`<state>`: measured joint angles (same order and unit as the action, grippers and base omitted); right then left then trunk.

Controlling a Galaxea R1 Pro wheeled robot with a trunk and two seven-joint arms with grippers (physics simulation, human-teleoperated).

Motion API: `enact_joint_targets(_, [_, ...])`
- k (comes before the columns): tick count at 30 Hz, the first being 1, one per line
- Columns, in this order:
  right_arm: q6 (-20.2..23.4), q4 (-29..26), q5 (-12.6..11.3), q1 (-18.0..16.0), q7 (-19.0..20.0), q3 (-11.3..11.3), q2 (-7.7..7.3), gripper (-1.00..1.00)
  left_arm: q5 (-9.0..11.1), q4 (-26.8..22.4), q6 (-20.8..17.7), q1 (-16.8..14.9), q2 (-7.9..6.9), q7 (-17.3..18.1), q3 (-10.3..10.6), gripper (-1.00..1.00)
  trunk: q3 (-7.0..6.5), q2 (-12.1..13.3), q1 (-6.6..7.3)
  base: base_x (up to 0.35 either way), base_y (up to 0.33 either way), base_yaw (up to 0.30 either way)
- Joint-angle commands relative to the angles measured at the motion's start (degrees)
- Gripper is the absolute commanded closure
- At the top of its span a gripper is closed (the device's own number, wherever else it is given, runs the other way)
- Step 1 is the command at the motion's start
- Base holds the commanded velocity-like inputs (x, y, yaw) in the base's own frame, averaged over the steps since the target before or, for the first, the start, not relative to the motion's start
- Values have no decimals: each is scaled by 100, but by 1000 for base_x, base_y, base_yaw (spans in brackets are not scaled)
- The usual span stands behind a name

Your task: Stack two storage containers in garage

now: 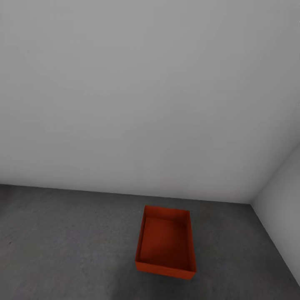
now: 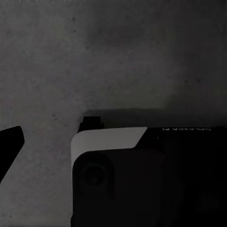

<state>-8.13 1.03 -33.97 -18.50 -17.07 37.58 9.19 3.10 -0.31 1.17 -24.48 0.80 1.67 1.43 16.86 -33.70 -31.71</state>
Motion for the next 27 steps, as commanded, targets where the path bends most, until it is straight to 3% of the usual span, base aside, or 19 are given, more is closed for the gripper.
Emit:
enact_joint_targets(1, [-25, 11, -57, -5, -7, 48, 4, -100, 33, 5, 13, -4, 0, 17, 15, -100, 1, -7, -2, 0, 0, 0])
enact_joint_targets(20, [-31, 11, -57, 31, -7, 48, 3, -100, 33, 5, 12, -4, 0, 17, 15, -100, -152, -7, -2, 0, 0, 0])
enact_joint_targets(24, [-33, 41, -34, 37, -14, 49, -56, -100, 33, 5, 14, -4, 0, 16, 15, -100, -159, -7, -2, 0, 0, 0])
enact_joint_targets(27, [-61, 64, -7, 39, -15, 59, -219, -100, 33, 5, 14, -4, 0, 17, 15, -100, -160, -7, -2, 0, 0, 0])
